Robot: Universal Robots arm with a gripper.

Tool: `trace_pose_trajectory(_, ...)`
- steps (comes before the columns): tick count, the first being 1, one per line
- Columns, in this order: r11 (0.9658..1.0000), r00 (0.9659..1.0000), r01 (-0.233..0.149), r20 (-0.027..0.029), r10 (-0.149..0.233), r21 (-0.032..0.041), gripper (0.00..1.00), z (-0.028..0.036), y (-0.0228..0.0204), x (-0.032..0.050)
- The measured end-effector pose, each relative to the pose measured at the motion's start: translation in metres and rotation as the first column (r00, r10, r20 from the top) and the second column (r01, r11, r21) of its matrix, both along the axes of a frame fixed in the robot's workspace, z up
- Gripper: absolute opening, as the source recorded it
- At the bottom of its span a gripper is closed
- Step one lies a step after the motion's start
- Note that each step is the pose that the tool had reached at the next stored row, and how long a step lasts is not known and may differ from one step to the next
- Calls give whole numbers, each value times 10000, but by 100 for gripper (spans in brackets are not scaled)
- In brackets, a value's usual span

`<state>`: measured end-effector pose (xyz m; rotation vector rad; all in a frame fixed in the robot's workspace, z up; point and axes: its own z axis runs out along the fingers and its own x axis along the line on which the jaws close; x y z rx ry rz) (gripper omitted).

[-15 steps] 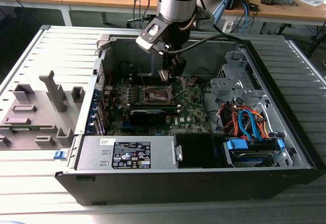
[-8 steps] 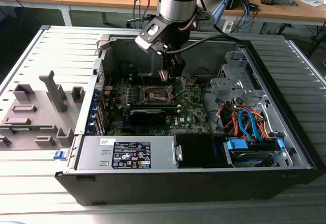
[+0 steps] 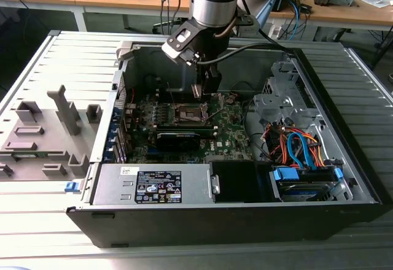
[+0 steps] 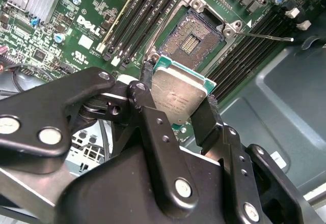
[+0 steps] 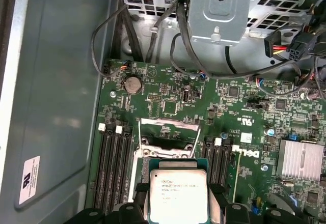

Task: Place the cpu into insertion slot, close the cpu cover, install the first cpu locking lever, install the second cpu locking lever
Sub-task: 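Place the cpu into insertion slot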

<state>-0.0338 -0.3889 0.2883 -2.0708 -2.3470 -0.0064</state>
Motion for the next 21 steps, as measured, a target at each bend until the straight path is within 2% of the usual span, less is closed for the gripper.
trace_pose_trajectory(4,9994,9994,336,0,-336,0,55,-4,0,0)
trace_pose_trajectory(7,9974,9974,721,0,-721,0,55,-9,0,0)
trace_pose_trajectory(9,9966,9966,819,0,-819,0,55,-10,0,0)
trace_pose_trajectory(21,9966,9966,828,0,-828,-1,55,-31,0,-34)
